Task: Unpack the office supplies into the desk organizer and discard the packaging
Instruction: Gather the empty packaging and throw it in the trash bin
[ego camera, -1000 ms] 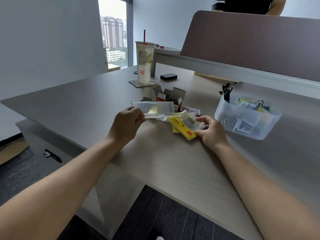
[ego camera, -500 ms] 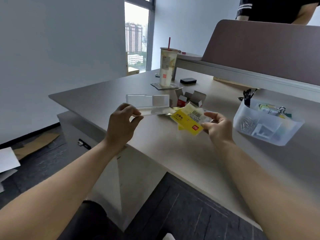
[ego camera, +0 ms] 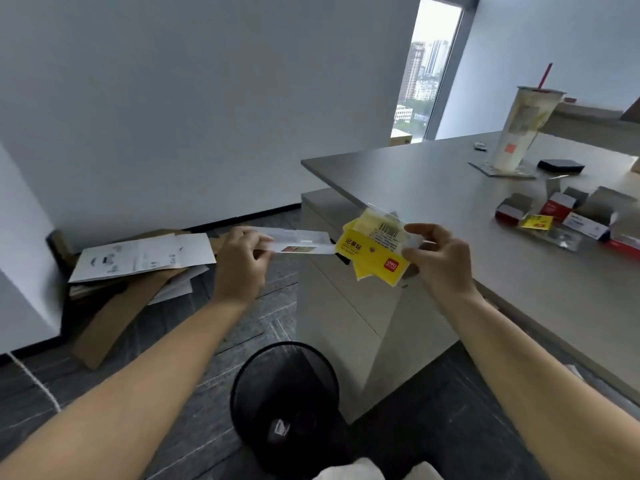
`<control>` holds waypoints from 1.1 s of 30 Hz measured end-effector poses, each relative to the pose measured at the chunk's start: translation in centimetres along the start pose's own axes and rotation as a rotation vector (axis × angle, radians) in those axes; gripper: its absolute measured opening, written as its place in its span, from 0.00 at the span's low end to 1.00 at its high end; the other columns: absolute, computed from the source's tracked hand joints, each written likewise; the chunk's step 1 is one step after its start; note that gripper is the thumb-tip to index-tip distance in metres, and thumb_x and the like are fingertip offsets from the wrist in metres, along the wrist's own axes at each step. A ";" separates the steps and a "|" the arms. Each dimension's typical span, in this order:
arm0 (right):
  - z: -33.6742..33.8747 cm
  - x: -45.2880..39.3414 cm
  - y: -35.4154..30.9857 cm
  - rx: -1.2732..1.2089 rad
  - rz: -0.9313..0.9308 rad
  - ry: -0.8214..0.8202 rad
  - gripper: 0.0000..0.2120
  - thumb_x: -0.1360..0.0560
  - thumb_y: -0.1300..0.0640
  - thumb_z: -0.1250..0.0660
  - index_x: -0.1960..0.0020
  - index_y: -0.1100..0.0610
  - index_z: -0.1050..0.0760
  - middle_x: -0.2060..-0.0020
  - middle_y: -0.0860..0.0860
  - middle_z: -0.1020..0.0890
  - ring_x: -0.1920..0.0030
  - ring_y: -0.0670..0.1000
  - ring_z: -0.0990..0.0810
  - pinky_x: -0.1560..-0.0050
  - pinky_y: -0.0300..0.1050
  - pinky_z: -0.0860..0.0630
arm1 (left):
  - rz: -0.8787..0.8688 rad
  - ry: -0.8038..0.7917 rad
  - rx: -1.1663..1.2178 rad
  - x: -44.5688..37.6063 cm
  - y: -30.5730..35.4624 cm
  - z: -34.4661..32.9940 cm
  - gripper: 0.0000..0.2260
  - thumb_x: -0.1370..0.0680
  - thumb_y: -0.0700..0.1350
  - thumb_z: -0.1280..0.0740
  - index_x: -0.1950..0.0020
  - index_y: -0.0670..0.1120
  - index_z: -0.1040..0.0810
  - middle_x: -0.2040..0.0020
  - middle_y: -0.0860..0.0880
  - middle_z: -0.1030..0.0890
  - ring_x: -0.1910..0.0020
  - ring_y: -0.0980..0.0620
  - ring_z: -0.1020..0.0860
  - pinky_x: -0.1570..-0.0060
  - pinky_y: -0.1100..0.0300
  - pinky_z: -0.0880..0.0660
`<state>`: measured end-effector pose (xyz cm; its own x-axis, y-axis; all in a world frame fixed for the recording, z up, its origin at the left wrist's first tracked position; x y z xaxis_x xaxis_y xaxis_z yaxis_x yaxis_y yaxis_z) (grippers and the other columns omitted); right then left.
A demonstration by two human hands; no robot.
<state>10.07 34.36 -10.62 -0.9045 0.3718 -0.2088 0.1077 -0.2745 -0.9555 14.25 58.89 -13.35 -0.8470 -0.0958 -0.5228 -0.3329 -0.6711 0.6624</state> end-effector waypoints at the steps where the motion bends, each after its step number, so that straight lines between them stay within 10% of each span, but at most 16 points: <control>1: -1.0 0.1 0.5 0.020 0.000 -0.006 0.12 0.31 0.72 0.36 0.54 0.57 0.26 0.56 0.57 0.22 0.65 0.48 0.23 0.73 0.31 0.25 | 0.012 -0.007 -0.017 0.2 -1.1 0.4 0.08 0.29 0.35 0.33 0.52 0.33 0.21 0.49 0.35 0.23 0.49 0.39 0.25 0.51 0.64 0.35; 9: -6.2 0.9 4.9 0.107 -0.077 -0.101 0.12 0.31 0.72 0.36 0.53 0.58 0.25 0.58 0.51 0.23 0.56 0.50 0.23 0.65 0.31 0.25 | 0.336 -0.112 0.055 0.9 -8.8 0.8 0.06 0.29 0.45 0.31 0.60 0.43 0.22 0.54 0.41 0.19 0.52 0.40 0.24 0.51 0.43 0.26; 13: -8.1 1.2 9.7 0.207 -0.206 -0.167 0.14 0.30 0.71 0.37 0.52 0.54 0.27 0.52 0.55 0.22 0.51 0.54 0.22 0.50 0.49 0.23 | 0.477 -0.266 0.108 2.4 -11.3 -1.6 0.07 0.26 0.43 0.33 0.64 0.45 0.26 0.56 0.44 0.21 0.57 0.47 0.25 0.64 0.57 0.29; 19: -9.9 2.4 18.6 0.352 -0.381 -0.221 0.16 0.32 0.73 0.40 0.51 0.56 0.26 0.47 0.58 0.22 0.48 0.56 0.22 0.49 0.49 0.24 | 0.702 -0.423 0.018 6.1 -15.8 -7.5 0.16 0.27 0.46 0.33 0.71 0.47 0.34 0.65 0.48 0.27 0.66 0.51 0.30 0.72 0.61 0.38; 24: -12.6 4.1 25.3 0.500 -0.440 -0.345 0.16 0.31 0.72 0.40 0.45 0.62 0.26 0.45 0.59 0.23 0.48 0.55 0.24 0.58 0.37 0.29 | 0.774 -0.552 -0.107 9.6 -19.1 -12.6 0.12 0.27 0.45 0.34 0.68 0.43 0.31 0.67 0.46 0.27 0.61 0.47 0.29 0.68 0.57 0.37; 33: -16.8 5.3 30.2 0.647 -0.425 -0.738 0.25 0.26 0.58 0.36 0.31 0.59 0.39 0.31 0.58 0.35 0.31 0.56 0.35 0.34 0.45 0.38 | 0.724 -0.783 -0.242 12.7 -21.4 -16.3 0.17 0.26 0.47 0.34 0.41 0.38 0.28 0.40 0.40 0.24 0.42 0.43 0.26 0.48 0.55 0.30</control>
<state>15.45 42.99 -44.06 -0.8655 -0.0211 0.5005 -0.3186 -0.7478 -0.5825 17.41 60.09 -42.90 -0.8666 -0.0892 0.4910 0.3677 -0.7793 0.5075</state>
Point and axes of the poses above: each hand's wrist, its own x-axis away from the middle knuckle, its own z-axis out of the back of the hand, y = z × x, the point moved 4 cm from there along -x, towards the middle knuckle
